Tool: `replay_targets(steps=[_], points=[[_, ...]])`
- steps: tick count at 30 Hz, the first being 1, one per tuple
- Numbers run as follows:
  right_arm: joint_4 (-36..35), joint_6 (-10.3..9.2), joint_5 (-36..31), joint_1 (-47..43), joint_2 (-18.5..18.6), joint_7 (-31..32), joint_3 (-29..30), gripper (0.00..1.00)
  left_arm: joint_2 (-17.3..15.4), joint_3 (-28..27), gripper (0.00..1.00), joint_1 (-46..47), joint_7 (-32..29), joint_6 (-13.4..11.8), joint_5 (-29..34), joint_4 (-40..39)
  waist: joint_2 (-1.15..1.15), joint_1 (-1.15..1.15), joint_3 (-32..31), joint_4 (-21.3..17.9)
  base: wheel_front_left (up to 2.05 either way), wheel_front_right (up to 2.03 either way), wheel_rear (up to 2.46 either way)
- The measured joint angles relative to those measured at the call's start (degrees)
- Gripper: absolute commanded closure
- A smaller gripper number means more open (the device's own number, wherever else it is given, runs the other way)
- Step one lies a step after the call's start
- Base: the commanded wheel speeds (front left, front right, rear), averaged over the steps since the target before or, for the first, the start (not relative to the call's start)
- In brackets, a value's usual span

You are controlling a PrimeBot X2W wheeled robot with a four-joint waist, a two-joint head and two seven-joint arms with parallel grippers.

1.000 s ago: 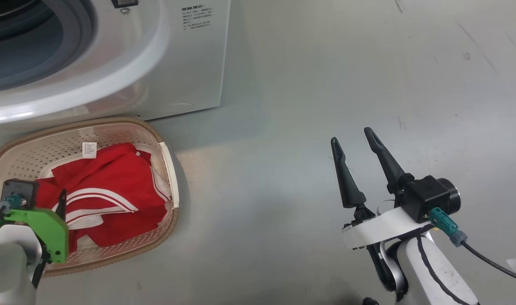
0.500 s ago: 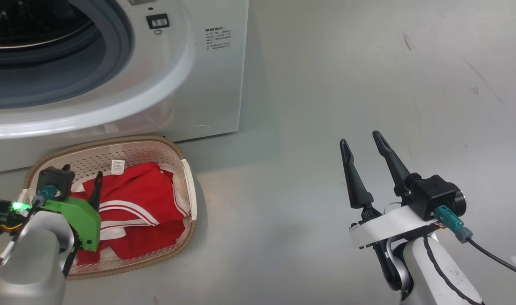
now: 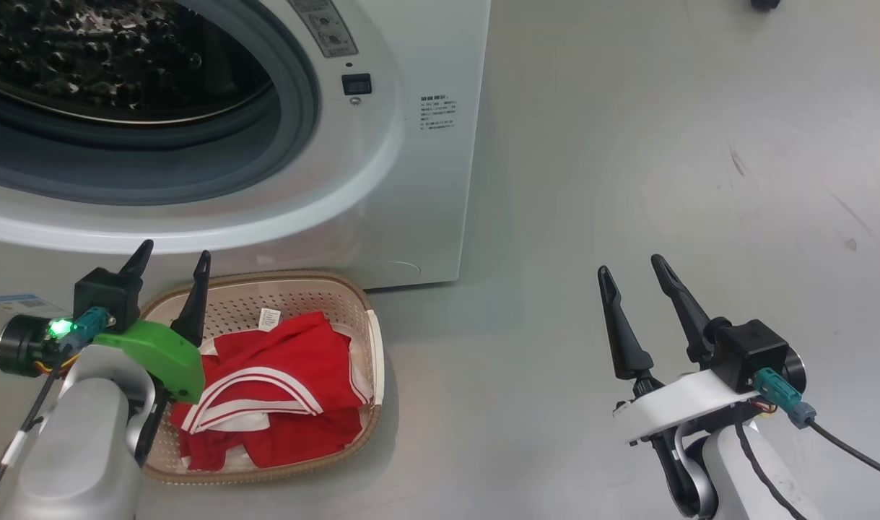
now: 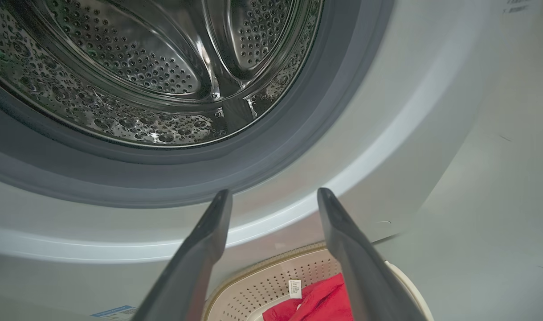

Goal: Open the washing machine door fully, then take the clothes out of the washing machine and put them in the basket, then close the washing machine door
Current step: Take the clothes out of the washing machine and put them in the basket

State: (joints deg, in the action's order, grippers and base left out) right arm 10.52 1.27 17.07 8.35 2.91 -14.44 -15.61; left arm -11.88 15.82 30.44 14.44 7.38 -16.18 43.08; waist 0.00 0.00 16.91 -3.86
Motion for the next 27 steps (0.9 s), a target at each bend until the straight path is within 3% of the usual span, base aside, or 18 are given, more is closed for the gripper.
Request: replay_targets(steps=[17,27], points=[[1.09,2.20,0.46,-6.40,0.64,0.00,1.65,0.00,0.41,-7.91,0.00,-14.56,0.00,0.00,-2.59,-16.29,0.00,0.00,-10.79,4.64,0.00,0.00,0.00],[-0.07,2.71,0.93,-9.09,0.62,0.00,3.58,0.00,3.77,-11.80,0.00,-24.32,0.00,-0.05,-3.04,-23.15,0.00,0.00,-15.32,5.14,0.00,0.00,0.00]])
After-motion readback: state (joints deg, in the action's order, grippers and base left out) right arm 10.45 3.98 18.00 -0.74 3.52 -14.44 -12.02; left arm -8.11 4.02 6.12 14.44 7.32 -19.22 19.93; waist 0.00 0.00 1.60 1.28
